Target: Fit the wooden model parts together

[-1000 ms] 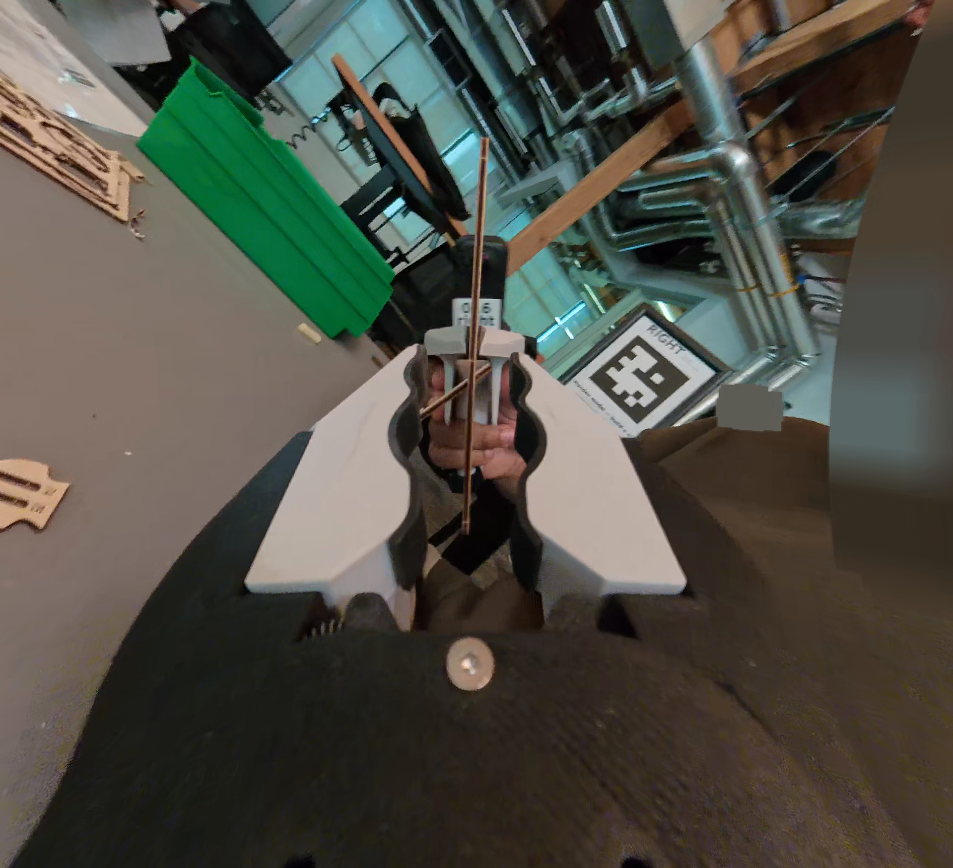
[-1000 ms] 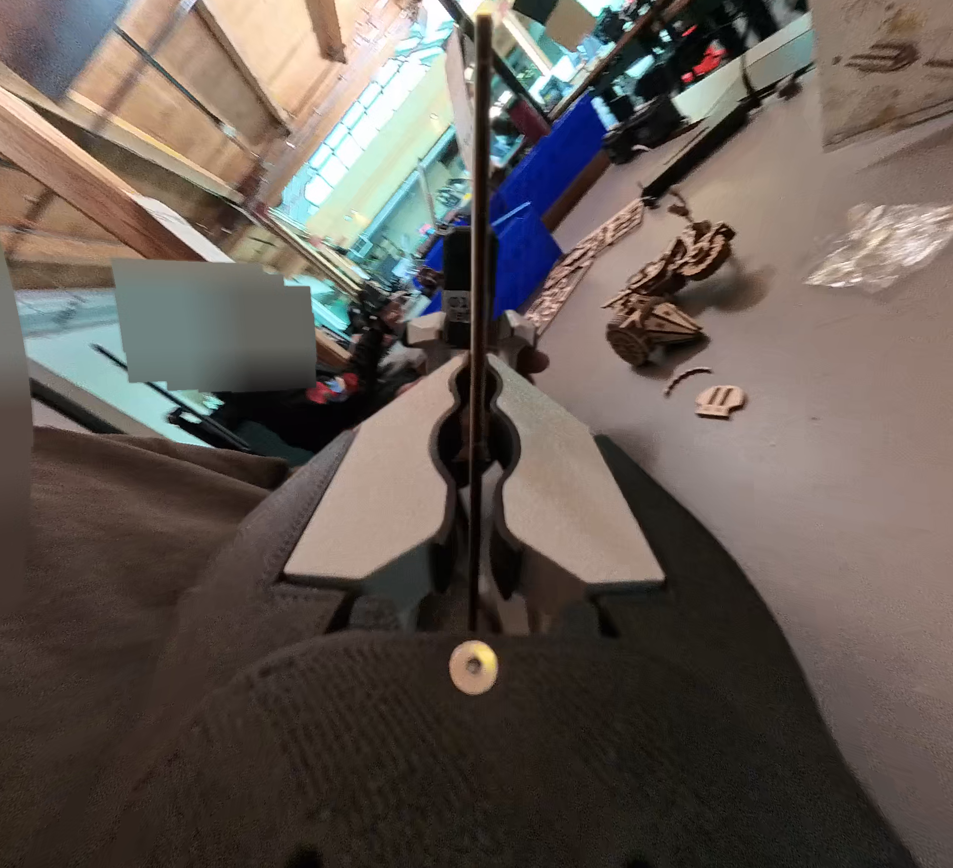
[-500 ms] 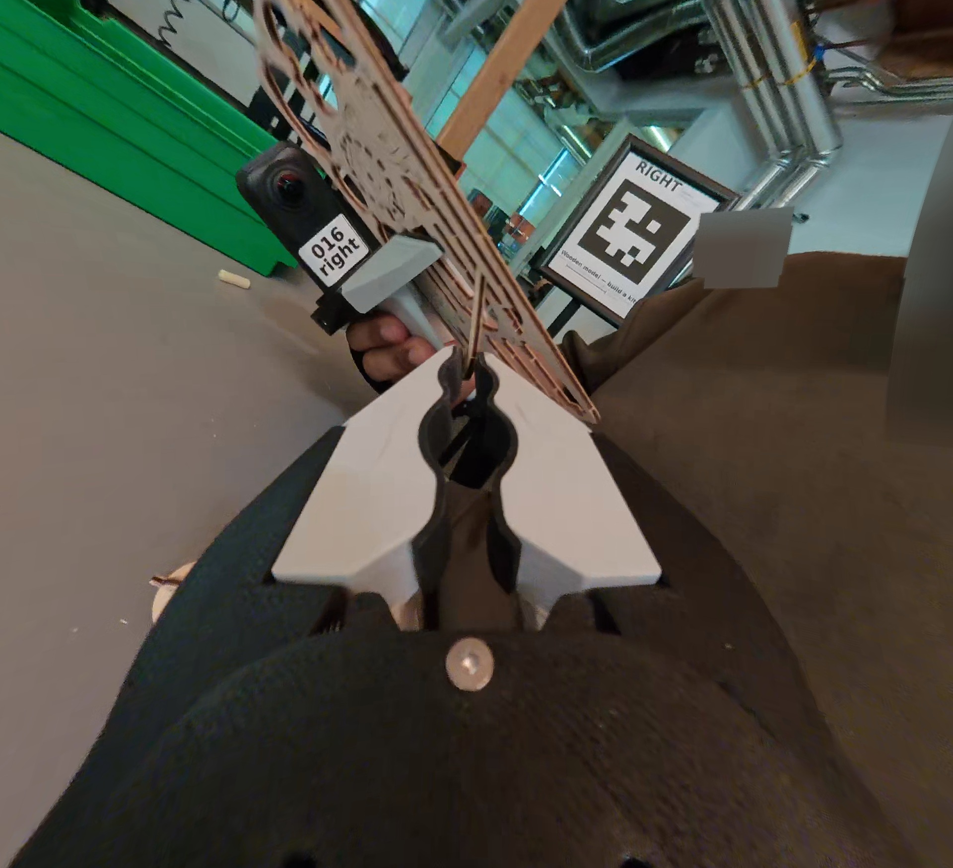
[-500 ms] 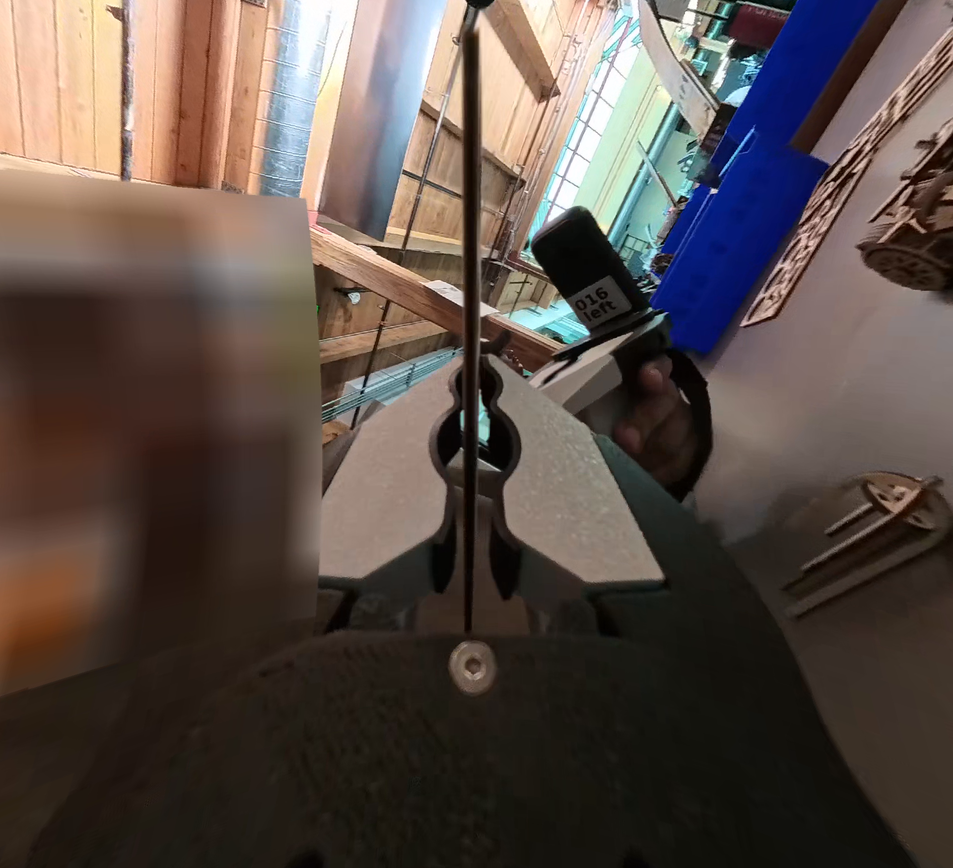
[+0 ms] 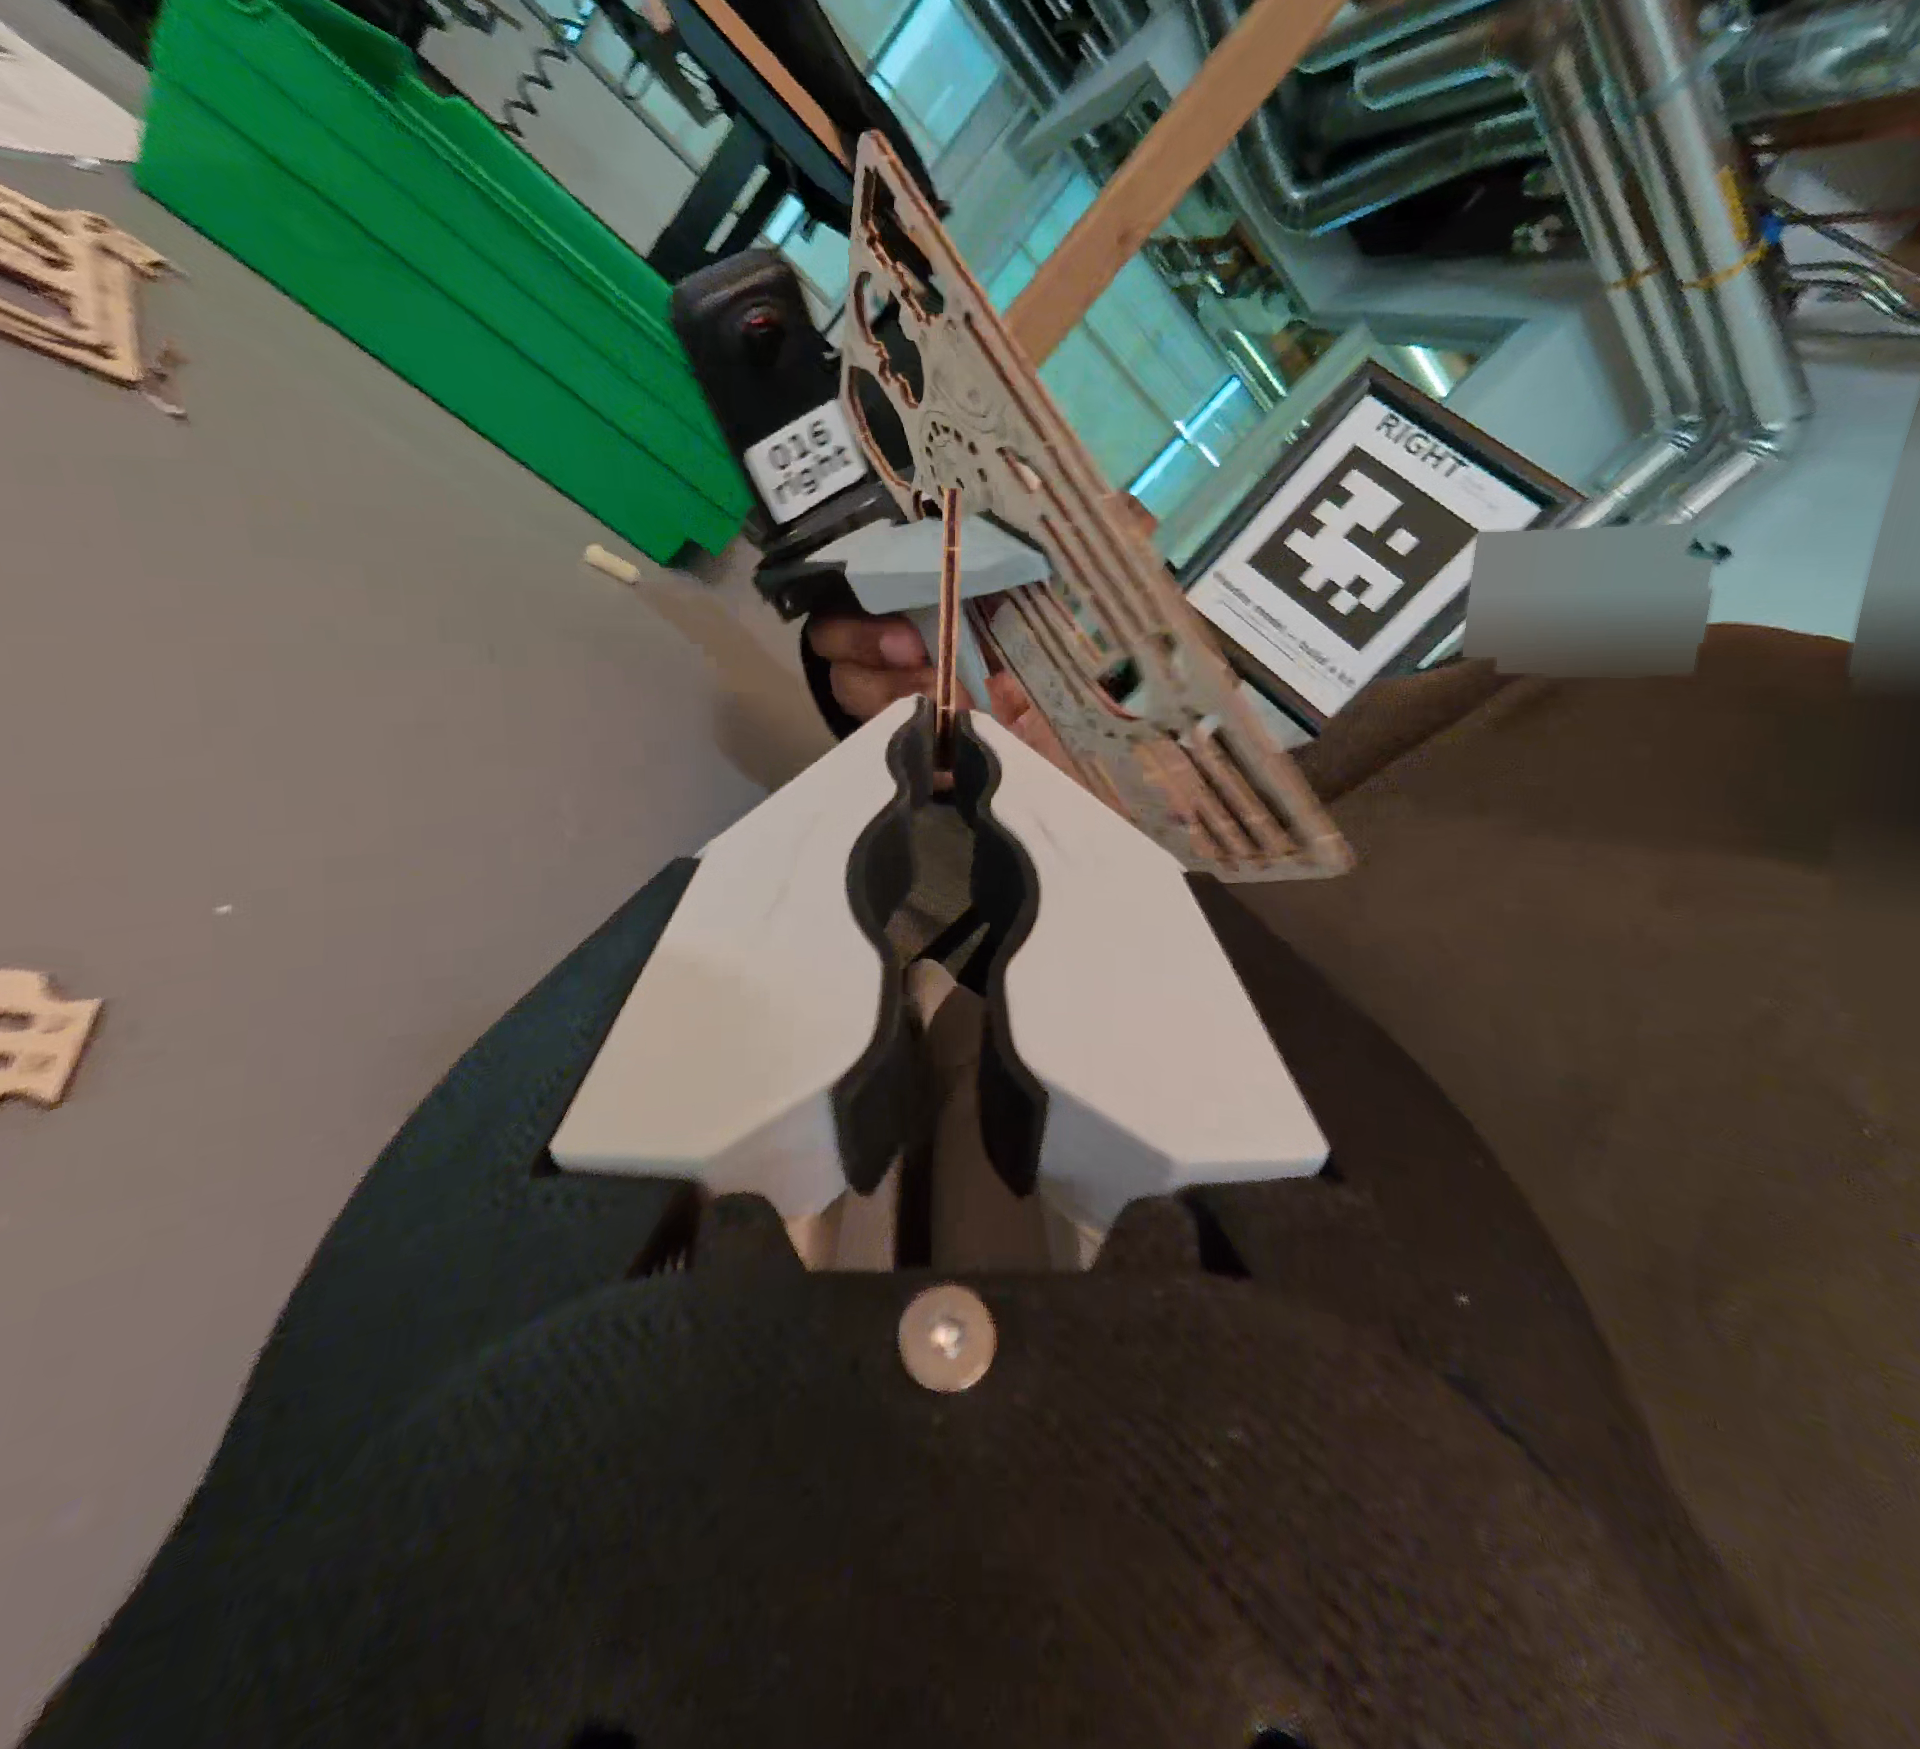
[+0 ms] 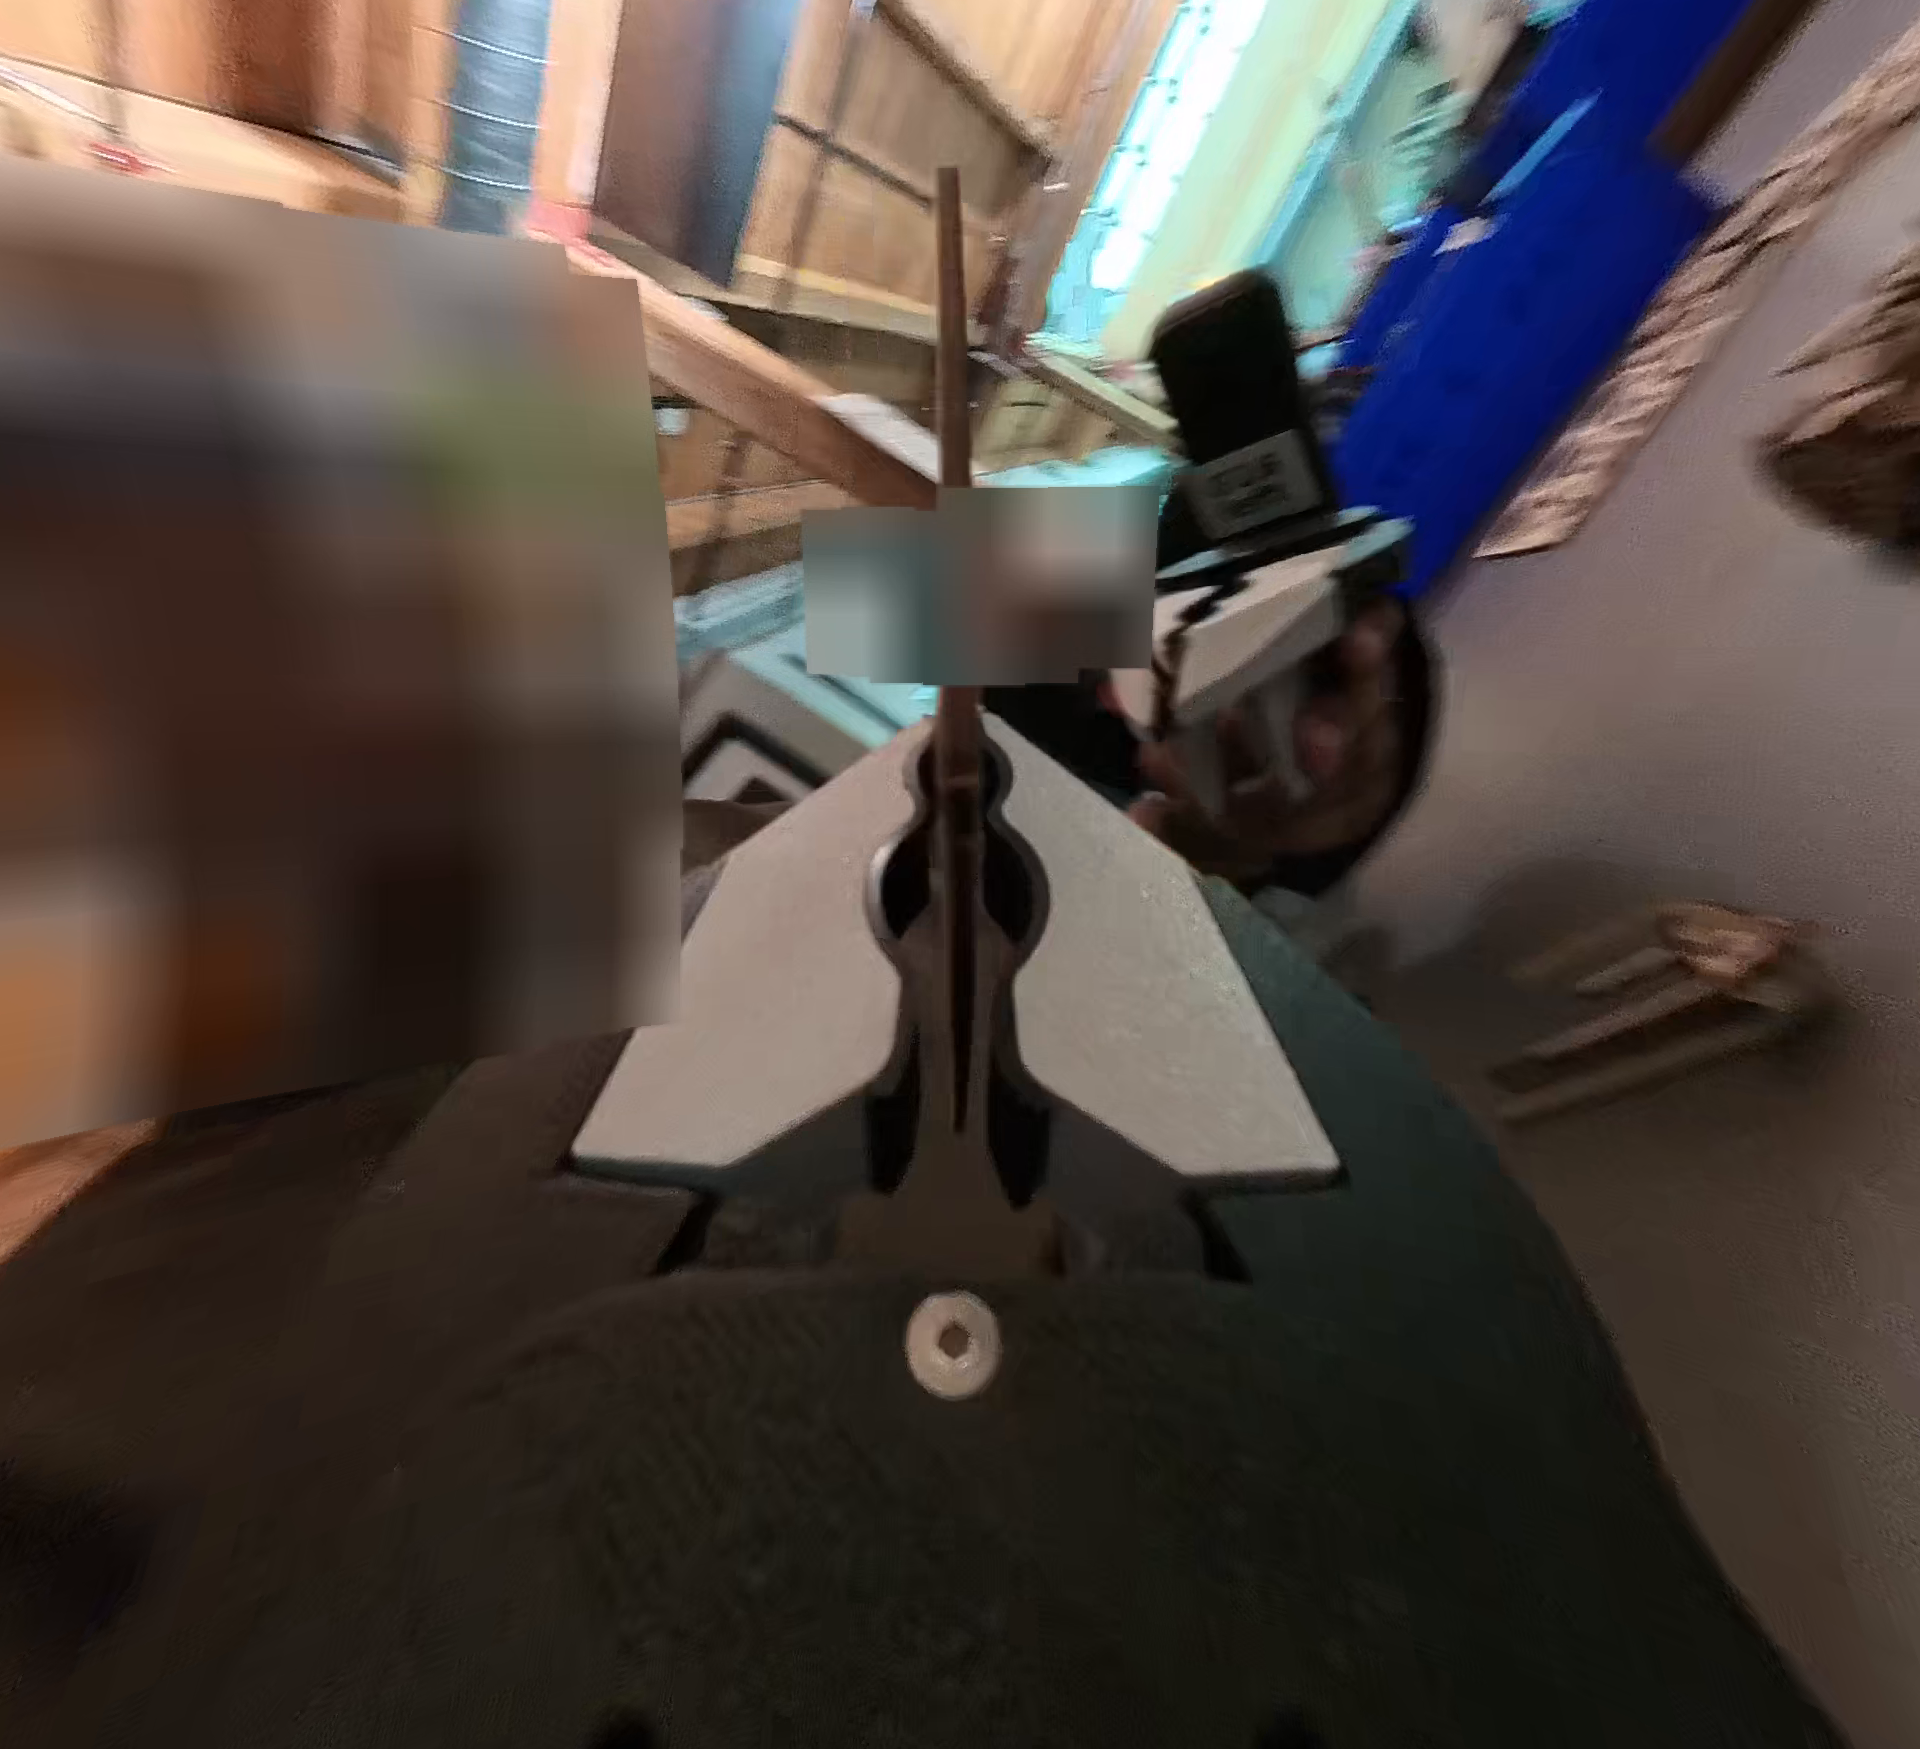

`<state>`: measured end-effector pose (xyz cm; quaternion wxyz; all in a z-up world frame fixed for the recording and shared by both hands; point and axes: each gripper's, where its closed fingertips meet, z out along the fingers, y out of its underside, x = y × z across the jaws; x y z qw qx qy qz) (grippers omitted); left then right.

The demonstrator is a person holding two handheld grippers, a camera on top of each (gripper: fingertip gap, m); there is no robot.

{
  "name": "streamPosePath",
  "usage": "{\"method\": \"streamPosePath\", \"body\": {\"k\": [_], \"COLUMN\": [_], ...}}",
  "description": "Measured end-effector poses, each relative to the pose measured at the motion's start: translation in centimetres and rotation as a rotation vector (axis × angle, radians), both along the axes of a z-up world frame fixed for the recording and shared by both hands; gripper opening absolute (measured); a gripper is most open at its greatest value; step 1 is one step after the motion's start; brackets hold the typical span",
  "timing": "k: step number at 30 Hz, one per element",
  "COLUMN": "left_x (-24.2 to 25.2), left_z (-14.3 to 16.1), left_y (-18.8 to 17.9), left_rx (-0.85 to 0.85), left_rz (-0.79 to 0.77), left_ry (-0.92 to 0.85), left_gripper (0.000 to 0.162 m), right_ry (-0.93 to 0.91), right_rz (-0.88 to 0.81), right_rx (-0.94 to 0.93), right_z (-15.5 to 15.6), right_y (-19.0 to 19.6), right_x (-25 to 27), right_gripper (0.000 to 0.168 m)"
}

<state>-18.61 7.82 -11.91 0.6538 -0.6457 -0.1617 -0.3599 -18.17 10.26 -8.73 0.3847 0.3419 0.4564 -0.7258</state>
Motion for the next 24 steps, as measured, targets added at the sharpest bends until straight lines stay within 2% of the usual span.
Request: {"method": "streamPosePath", "body": {"k": [1, 4, 6, 8, 11, 12, 13, 16, 20, 22, 24], "left_x": [-0.5, -2.5, -3.3, -3.8, -4.2, -4.4, -4.5, -4.9, -5.0, -4.8, -4.3], "left_z": [-0.1, -0.5, -0.7, -1.0, -1.6, -1.8, -2.0, -2.9, -3.8, -4.2, -4.6], "left_y": [-0.1, -0.6, -1.0, -1.1, -1.2, -1.2, -1.2, -1.3, -1.2, -1.0, -0.6], "left_rx": [-0.007, 0.001, 0.017, 0.003, -0.038, -0.057, -0.075, -0.148, -0.235, -0.282, -0.336], "left_rz": [0.022, 0.099, 0.117, 0.143, 0.183, 0.197, 0.214, 0.263, 0.303, 0.312, 0.310], "left_ry": [-0.014, -0.122, -0.193, -0.208, -0.179, -0.164, -0.148, -0.088, 0.004, 0.076, 0.165], "left_gripper": [0.002, 0.001, 0.001, 0.001, 0.001, 0.001, 0.001, 0.001, 0.001, 0.001, 0.001], "right_ry": [0.016, 0.023, 0.008, -0.015, -0.035, -0.030, -0.017, 0.039, 0.233, 0.405, 0.587], "right_rz": [-0.046, -0.202, -0.219, -0.253, -0.349, -0.393, -0.438, -0.567, -0.731, -0.743, -0.651], "right_rx": [0.081, 0.486, 0.768, 0.900, 1.029, 1.101, 1.172, 1.321, 1.555, 1.558, 1.408], "right_z": [-0.8, -5.9, -10.0, -12.0, -13.5, -13.9, -14.1, -13.2, -10.5, -8.5, -6.9], "right_y": [0.8, 4.1, 6.5, 8.4, 11.0, 12.3, 13.5, 16.4, 18.4, 16.2, 10.7], "right_x": [-0.7, -3.1, -3.4, -3.7, -4.9, -5.4, -5.8, -6.7, -7.4, -7.5, -6.5], "right_gripper": [0.001, 0.000, 0.002, 0.003, 0.022, 0.037, 0.049, 0.069, 0.077, 0.072, 0.046]}}
